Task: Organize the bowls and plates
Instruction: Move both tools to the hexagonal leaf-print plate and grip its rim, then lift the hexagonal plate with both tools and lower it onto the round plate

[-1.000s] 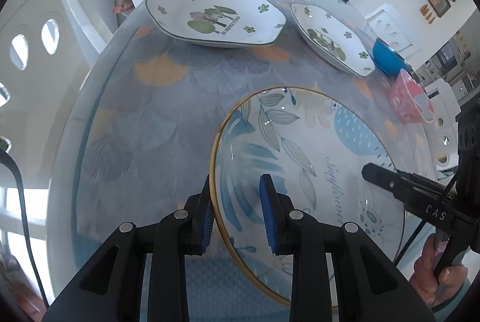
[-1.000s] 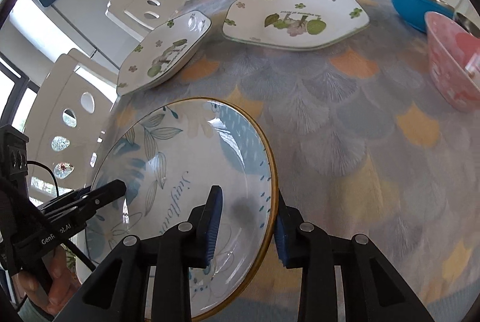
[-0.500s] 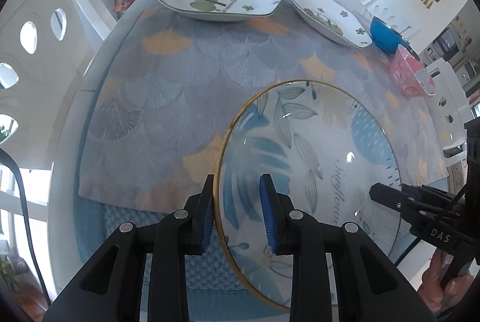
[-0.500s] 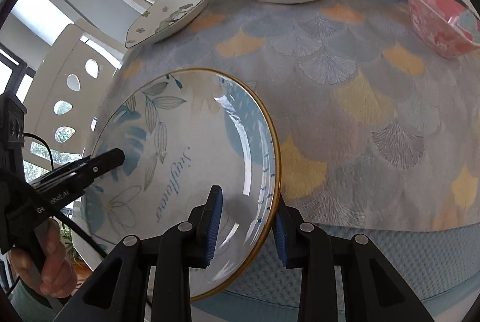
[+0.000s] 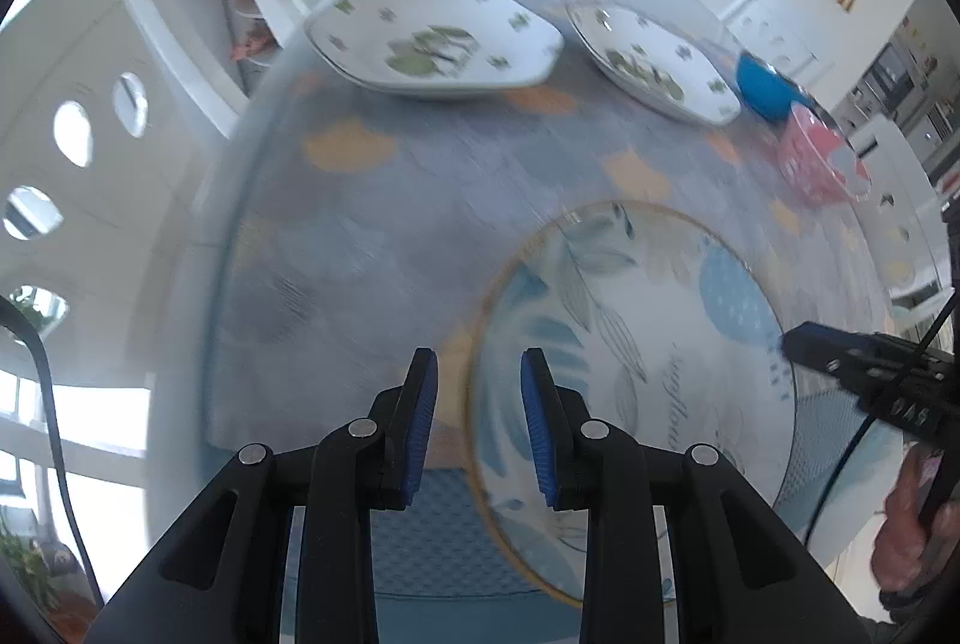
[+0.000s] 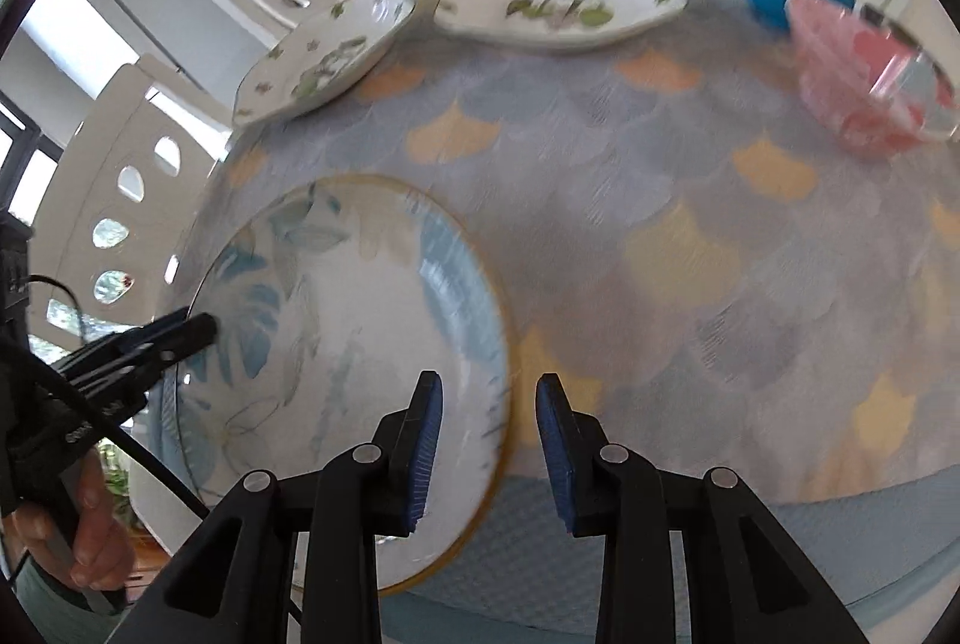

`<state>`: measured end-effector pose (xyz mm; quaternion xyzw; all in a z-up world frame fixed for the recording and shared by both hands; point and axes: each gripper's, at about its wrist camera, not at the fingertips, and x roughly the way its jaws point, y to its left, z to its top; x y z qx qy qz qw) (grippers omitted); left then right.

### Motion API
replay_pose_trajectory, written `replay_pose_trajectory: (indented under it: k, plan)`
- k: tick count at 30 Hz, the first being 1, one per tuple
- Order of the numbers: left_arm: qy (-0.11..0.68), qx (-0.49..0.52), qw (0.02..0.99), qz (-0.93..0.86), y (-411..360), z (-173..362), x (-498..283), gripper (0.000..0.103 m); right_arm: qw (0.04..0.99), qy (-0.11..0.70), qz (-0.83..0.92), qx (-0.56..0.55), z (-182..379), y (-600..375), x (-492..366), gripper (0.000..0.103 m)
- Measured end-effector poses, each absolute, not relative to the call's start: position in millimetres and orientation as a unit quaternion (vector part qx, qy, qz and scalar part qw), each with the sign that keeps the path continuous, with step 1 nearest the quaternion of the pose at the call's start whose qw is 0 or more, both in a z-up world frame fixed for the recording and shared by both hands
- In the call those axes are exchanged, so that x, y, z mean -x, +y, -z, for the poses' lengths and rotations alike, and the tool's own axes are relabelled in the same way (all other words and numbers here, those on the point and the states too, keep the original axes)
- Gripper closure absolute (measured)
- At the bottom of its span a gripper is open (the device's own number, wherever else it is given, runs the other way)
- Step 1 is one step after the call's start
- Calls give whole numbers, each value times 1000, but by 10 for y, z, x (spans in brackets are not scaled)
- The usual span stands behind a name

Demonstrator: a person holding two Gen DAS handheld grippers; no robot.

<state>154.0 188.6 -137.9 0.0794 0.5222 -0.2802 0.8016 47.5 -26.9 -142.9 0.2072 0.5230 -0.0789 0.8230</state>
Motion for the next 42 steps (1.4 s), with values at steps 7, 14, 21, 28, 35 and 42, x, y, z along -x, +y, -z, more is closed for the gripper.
replay_pose_trajectory:
  k: [7, 14, 21, 28, 35, 42]
  plan:
    - [463, -38, 844, 269, 2086, 705, -1955, 65, 862, 455, 57, -216, 741, -456, -719, 64]
    - [402, -12, 876, 266, 1969, 180, -2537, 35, 895, 396, 27, -203, 343, -272, -1281, 34]
    - [442, -44, 865, 235, 1665, 561, -3207, 36, 865, 441, 32, -235, 744, -274, -1989, 39]
    - [503, -31, 834, 224, 1528, 1168, -3853, 60, 837, 492, 34, -237, 1191, -341, -2502, 48]
    - [534, -29, 817, 215, 1440, 1494, -4111, 67, 809, 528, 18, -259, 1525, -410, -2785, 52]
    - [558, -51, 797, 225, 1361, 1649, -4122, 67, 804, 548, 7, -230, 1657, -341, -2939, 62]
